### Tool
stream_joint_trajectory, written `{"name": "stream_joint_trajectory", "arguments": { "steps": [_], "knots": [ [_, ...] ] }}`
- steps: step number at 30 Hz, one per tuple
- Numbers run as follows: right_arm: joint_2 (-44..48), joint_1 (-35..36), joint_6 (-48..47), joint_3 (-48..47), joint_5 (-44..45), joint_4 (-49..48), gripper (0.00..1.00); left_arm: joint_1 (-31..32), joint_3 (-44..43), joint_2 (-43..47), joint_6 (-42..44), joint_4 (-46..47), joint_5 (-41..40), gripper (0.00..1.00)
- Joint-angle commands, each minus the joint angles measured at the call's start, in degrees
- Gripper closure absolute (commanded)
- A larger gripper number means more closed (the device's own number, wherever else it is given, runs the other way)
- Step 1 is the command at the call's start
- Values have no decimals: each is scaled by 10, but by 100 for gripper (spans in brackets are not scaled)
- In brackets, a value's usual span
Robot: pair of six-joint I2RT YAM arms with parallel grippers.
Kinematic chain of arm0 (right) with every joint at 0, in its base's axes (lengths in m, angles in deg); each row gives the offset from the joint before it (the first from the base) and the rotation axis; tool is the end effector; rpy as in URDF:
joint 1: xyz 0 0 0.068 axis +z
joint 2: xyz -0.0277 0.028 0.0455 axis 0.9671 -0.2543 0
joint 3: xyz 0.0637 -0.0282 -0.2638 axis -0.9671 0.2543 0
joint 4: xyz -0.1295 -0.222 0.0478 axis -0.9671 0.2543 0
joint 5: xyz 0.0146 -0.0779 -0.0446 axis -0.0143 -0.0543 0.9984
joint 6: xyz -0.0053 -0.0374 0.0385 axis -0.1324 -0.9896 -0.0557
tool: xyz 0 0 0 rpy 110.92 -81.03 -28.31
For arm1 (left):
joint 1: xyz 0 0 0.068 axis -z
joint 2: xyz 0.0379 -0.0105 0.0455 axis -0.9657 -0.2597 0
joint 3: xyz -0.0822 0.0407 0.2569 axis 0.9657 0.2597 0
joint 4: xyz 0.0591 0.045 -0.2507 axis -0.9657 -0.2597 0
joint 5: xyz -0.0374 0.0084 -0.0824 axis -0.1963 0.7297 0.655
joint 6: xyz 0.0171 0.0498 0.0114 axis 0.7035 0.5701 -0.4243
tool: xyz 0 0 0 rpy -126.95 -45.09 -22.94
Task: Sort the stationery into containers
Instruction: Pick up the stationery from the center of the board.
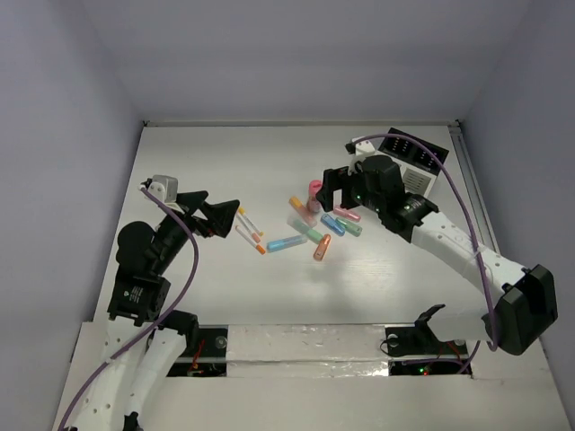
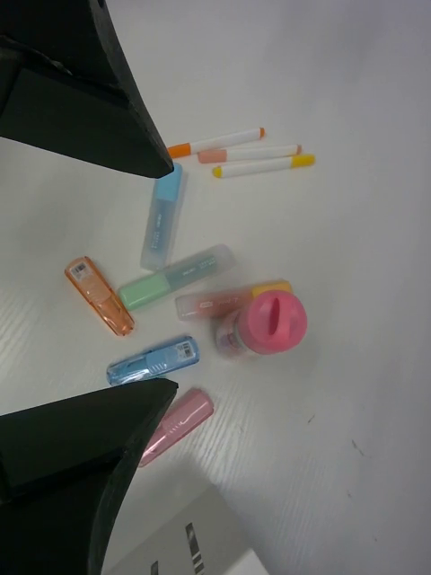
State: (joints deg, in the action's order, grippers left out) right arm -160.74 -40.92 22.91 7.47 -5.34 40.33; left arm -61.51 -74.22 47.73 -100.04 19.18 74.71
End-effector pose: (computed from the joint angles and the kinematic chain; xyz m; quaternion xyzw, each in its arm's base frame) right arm 0.2439 0.1654 0.3231 -0.1402 0.8331 0.2077 0.4930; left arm 0.1165 -0.0398 0.3694 0.1014 0.6371 -0.3052 0.7005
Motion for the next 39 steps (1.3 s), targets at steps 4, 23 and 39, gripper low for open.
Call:
{"name": "stream_joint_trajectory", "arguments": {
  "steps": [4, 23, 39],
  "knots": [
    [-29, 14, -14, -40, 25, -17, 0, 2, 7, 3, -5, 25, 6, 1],
    [-191, 14, -23, -122, 46, -21, 0, -3, 11, -5, -4, 30, 24, 1],
    [-287, 20, -27, -184, 98, -1, 8, -3, 11, 2, 0, 30, 26, 1]
  ]
}}
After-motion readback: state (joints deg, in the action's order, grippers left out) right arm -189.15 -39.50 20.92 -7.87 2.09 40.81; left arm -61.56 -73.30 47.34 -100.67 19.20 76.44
